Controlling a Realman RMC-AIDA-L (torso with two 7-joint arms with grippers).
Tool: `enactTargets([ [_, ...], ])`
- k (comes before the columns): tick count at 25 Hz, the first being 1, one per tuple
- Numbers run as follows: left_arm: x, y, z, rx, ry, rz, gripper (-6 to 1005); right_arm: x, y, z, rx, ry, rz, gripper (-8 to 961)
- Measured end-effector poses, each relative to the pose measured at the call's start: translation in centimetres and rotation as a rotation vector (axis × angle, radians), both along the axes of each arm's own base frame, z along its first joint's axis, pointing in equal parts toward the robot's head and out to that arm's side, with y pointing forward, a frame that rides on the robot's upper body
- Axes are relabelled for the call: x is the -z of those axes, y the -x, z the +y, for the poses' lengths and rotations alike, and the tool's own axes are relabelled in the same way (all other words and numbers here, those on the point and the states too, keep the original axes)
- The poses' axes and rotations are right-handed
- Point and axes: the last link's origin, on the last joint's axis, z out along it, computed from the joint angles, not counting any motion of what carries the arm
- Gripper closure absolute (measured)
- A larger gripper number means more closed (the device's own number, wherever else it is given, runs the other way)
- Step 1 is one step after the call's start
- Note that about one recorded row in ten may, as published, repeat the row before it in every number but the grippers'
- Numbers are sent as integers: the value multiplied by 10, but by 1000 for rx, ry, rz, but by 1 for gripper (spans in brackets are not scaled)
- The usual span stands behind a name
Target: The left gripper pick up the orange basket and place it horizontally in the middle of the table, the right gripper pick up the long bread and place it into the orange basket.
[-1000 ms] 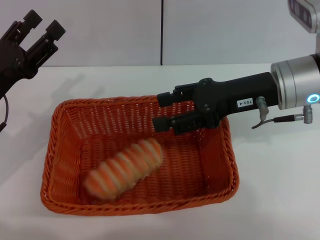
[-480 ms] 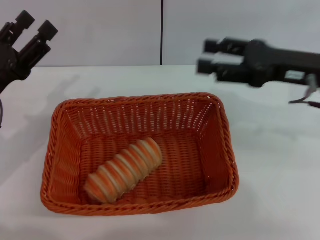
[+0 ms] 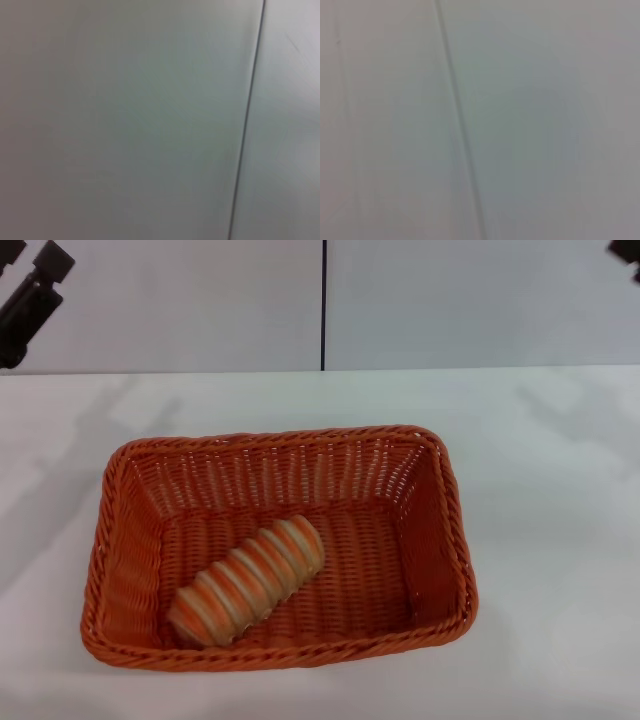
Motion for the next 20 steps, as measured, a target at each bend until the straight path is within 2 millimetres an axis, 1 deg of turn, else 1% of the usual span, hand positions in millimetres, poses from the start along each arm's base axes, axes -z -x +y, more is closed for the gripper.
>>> enactTargets([
  [2, -3, 2, 1, -13, -24, -6, 199, -3, -6, 0, 16, -79, 14, 177],
  [3, -3, 2, 1, -13, -24, -6, 199, -3, -6, 0, 16, -79, 14, 177],
  [12, -12, 6, 5, -49, -95, -23, 199, -7, -17, 9, 81, -261, 2, 177],
  [20, -9, 6, 2, -53, -95, -44, 199, -8, -24, 14, 143, -344, 29, 177],
])
